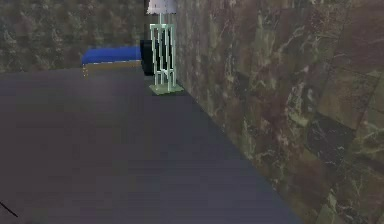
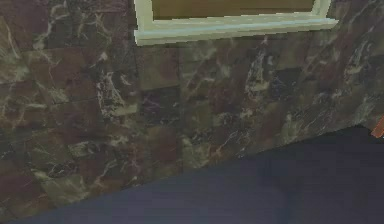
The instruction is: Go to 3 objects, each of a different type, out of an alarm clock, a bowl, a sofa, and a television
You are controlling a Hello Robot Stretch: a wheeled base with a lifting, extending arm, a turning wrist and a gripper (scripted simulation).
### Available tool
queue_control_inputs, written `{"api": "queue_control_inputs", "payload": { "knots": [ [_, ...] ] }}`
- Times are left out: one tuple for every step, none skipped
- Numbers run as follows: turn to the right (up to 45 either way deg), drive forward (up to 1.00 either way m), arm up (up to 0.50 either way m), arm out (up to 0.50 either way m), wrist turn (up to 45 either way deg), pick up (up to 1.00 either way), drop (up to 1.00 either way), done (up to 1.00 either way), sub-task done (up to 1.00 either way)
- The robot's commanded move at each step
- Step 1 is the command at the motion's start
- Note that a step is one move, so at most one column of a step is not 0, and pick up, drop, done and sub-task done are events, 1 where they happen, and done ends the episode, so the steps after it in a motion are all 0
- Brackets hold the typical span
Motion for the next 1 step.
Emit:
{"api": "queue_control_inputs", "payload": {
  "knots": [
    [0.0,0.05,0.00,0.00,0.0,0.00,0.00,0.00,0.00]
  ]
}}
